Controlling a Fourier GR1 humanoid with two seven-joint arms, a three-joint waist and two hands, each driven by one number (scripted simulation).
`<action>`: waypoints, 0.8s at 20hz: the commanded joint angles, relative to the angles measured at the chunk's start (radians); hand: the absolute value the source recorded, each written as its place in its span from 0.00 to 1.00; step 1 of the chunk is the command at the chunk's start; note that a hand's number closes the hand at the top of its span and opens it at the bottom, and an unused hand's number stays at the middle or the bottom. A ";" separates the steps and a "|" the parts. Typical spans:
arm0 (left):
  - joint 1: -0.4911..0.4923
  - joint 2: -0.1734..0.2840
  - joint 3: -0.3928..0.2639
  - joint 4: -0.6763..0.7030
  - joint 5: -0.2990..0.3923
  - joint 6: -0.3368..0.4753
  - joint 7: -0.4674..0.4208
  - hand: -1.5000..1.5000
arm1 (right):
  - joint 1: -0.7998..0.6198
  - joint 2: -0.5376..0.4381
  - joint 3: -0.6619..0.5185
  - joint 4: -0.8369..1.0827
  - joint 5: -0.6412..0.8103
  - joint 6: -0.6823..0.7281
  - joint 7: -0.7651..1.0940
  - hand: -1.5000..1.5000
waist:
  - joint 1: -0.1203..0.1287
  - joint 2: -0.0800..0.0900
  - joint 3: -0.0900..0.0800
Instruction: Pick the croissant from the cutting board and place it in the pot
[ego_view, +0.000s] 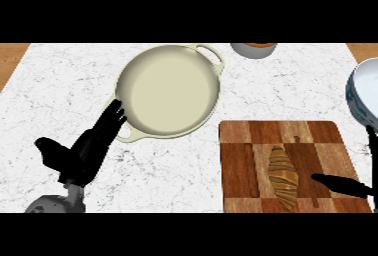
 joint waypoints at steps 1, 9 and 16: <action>0.053 -0.024 -0.061 0.000 0.041 -0.053 0.058 0.50 | 0.031 -0.009 0.098 0.014 0.201 -0.074 0.144 0.00 | 0.030 -0.016 0.003; 0.072 0.008 -0.026 -0.023 0.049 -0.087 0.057 0.50 | 0.008 -0.165 0.190 -0.501 0.317 0.242 0.691 0.00 | 0.022 -0.024 0.001; 0.046 -0.014 -0.030 -0.036 0.055 -0.081 0.108 0.50 | -0.115 -0.178 0.151 -0.747 0.090 0.531 1.122 0.00 | 0.028 -0.020 0.002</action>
